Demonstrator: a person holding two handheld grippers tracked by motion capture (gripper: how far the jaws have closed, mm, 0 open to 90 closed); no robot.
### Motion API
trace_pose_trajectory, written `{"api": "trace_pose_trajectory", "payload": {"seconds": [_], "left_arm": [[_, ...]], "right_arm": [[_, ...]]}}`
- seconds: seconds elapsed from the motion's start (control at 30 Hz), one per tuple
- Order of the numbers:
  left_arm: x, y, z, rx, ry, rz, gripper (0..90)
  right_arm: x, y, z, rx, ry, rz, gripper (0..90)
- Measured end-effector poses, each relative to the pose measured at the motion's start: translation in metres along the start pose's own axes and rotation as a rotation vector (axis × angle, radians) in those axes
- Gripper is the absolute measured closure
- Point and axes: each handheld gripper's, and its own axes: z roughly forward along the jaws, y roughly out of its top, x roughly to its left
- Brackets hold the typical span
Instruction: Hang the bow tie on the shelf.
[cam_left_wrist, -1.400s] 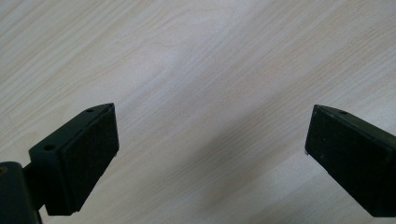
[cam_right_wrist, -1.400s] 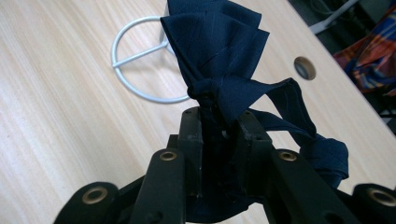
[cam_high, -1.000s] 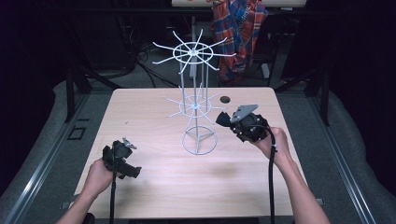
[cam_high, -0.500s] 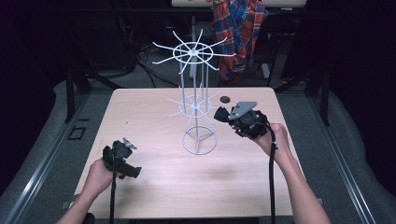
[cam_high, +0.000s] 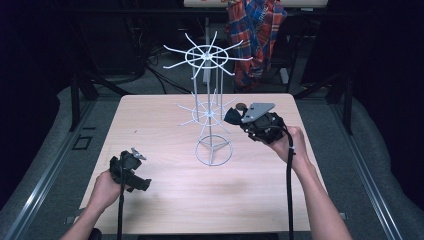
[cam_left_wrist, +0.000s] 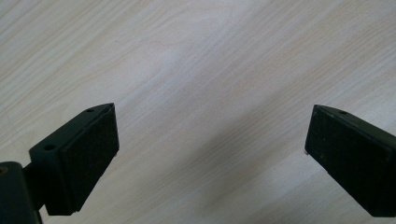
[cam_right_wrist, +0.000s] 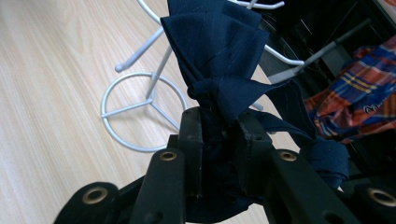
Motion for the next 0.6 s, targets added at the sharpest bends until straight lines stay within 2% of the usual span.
{"api": "trace_pose_trajectory", "payload": {"seconds": [0.13,0.17,0.2,0.23,0.43,0.6], "left_arm": [[0.0,0.0,0.001,0.004,-0.002,0.002,2.8],[0.001,0.0,0.001,0.003,-0.007,-0.001,2.5],[0.001,0.0,0.001,0.003,-0.007,-0.001,2.3],[0.002,0.0,0.001,0.001,-0.009,-0.002,1.9],[0.001,0.001,0.001,-0.001,-0.013,-0.003,1.9],[0.001,0.001,0.001,-0.001,-0.01,-0.001,2.0]], "right_arm": [[-0.001,-0.001,0.006,-0.004,0.03,0.006,74.5],[-0.004,-0.004,0.009,-0.027,0.075,0.03,74.5],[-0.004,-0.004,0.009,-0.027,0.075,0.03,74.5],[-0.006,-0.008,0.012,-0.038,0.106,0.044,74.5],[-0.006,-0.016,0.022,-0.006,0.116,0.048,74.5],[-0.006,-0.018,0.026,-0.007,0.131,0.055,74.4]]}}
